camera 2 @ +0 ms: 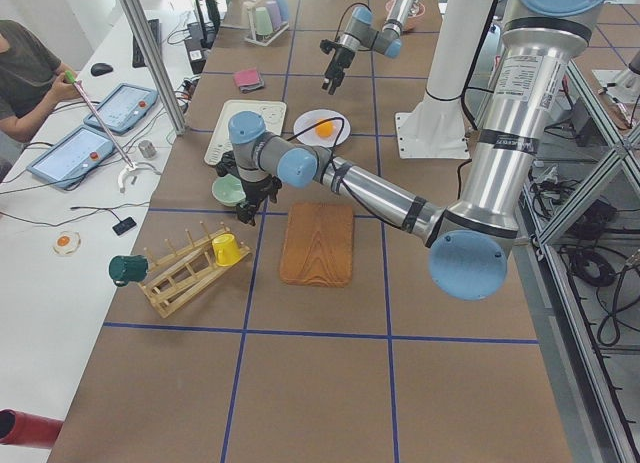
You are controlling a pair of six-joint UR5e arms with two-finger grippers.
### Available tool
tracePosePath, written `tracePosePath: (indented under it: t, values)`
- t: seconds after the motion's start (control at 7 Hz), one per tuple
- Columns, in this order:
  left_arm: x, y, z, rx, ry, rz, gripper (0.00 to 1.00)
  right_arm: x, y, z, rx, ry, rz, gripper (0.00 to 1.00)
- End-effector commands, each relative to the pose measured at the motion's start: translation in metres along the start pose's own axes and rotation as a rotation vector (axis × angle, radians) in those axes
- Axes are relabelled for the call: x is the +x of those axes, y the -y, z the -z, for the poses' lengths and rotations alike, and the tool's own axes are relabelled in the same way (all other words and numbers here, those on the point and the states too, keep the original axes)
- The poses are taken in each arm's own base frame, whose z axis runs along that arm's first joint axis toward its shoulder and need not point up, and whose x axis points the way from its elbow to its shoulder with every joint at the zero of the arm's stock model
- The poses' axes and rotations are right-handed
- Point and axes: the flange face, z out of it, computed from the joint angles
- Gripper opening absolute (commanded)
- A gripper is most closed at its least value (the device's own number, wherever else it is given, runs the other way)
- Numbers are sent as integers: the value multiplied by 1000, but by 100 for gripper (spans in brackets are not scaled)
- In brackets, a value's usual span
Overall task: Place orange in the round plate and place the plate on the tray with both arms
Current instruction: 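Hook the right gripper against the rim of the white plate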
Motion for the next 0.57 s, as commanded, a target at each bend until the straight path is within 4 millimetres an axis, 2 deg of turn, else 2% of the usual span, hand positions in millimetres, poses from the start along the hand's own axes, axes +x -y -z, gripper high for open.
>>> tracePosePath:
  t: [0.0,0.43]
  values:
    - [-8,-1,-5,-5,4,6,100,59,-6,9,6,91,-112,99]
    - [-16,0,-14,11,4,-7,100,49,-26,-15,52,135,-114,99]
